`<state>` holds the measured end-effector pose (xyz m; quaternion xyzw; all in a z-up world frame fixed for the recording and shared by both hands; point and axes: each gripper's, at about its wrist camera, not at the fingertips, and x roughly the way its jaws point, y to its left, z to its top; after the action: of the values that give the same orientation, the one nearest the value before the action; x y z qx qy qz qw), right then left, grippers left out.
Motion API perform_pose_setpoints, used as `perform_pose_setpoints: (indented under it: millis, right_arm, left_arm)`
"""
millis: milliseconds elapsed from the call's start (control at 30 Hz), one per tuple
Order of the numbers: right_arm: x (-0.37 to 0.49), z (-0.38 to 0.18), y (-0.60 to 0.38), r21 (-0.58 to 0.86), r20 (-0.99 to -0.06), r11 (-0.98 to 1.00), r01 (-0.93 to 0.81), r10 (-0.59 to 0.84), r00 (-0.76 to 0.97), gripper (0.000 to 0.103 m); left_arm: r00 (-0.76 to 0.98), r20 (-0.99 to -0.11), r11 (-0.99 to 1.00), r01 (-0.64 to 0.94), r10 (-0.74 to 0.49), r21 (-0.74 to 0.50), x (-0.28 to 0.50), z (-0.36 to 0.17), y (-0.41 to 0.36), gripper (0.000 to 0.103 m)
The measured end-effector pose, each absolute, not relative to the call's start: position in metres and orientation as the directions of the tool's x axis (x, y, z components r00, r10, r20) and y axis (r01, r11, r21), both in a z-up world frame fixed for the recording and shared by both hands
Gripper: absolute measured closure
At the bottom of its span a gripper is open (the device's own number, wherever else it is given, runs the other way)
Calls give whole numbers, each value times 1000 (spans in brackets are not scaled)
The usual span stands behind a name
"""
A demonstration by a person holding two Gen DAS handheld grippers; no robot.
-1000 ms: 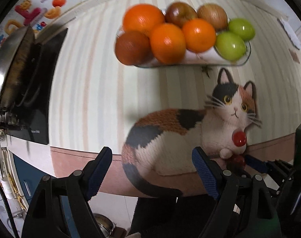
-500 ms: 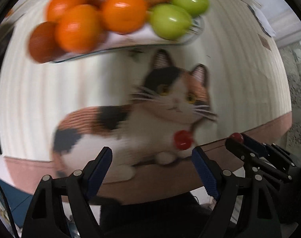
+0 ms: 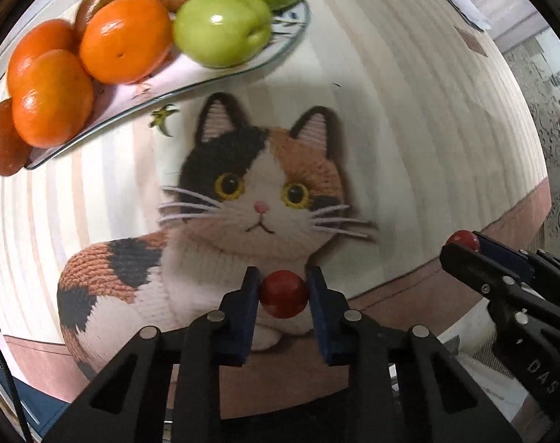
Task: Organize fruits
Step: 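Drop both cherry tomatoes onto the plate and open both tools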
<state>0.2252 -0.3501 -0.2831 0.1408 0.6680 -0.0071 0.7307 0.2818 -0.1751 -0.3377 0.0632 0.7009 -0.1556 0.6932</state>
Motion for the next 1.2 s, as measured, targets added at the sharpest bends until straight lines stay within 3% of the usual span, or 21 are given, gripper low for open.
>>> perform_pose_setpoints:
  millis: [300, 600, 900, 967, 1100, 1200]
  right_arm:
    - [263, -270, -329, 269, -955, 952, 148, 244, 170, 72]
    - [362, -253, -305, 561, -825, 809, 174, 528, 202, 72]
    - [443, -269, -277, 557, -831, 812, 176, 542, 127, 70]
    - [451, -278, -279, 561, -827, 802, 207, 552, 102, 58]
    - [449, -276, -288, 583, -812, 779, 230, 566, 140, 24]
    - [440, -263, -294, 550, -834, 812, 197, 522, 177, 20]
  left_arm:
    - [56, -971, 966, 130, -233, -224, 328, -288, -118, 79]
    - [134, -941, 947, -48, -310, -318, 393, -269, -80, 79]
    - [105, -950, 947, -99, -294, -305, 417, -276, -81, 75]
    - [97, -949, 940, -136, -302, -313, 416, -277, -73, 69]
    - [119, -941, 928, -164, -318, -335, 418, -272, -68, 64]
    - [158, -943, 939, -139, -294, -316, 414, -258, -69, 52]
